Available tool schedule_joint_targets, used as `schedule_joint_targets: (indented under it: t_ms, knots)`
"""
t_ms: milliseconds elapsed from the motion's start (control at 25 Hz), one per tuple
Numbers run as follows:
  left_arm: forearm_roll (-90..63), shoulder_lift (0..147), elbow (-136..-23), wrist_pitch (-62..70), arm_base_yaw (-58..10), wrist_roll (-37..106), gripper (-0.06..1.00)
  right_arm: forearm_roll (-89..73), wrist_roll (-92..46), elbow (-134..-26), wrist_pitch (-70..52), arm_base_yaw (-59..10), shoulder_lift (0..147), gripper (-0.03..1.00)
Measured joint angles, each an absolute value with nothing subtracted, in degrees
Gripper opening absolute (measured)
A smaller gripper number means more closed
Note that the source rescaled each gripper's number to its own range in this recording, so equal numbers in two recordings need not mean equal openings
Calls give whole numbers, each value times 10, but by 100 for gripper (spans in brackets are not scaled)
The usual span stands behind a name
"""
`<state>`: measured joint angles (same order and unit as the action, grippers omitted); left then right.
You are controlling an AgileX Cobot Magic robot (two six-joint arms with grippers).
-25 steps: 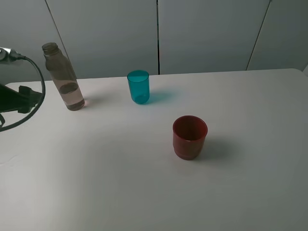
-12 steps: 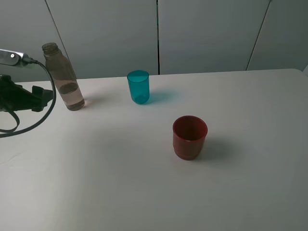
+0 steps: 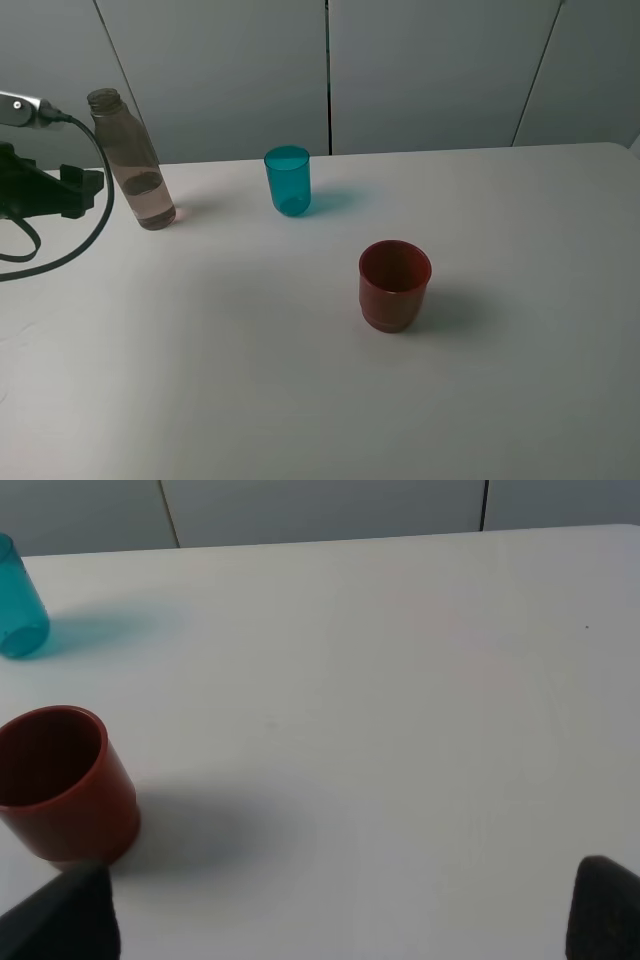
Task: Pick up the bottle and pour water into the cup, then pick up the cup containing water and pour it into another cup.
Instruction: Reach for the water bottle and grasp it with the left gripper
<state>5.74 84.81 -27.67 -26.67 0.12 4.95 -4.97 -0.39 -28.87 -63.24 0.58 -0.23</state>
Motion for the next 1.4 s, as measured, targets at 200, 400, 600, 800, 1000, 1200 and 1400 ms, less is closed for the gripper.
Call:
schedule_joint_targets:
  t_ms: [200,400,600,800,1000,1200,1400]
  knots:
    - [56,848,-277,-269,1,60,99,-50,-4,-289,-632,6,-2,76]
    - [53,848,-277,-273,1,61,99,-50,0,-289,-632,6,-2,76]
    - [46,854,-277,-283,1,73,99,-50,0,-289,-632,6,-2,76]
    - [40,900,-277,-336,1,79,99,-50,0,-289,-632,6,-2,76]
    - [34,960,-277,-421,1,80,99,-50,0,-289,-632,6,-2,76]
    - [30,1024,-277,-495,1,79,99,-50,-4,-289,-632,6,-2,76]
    - [27,1086,-277,-588,1,79,99,-50,0,-289,-632,6,-2,76]
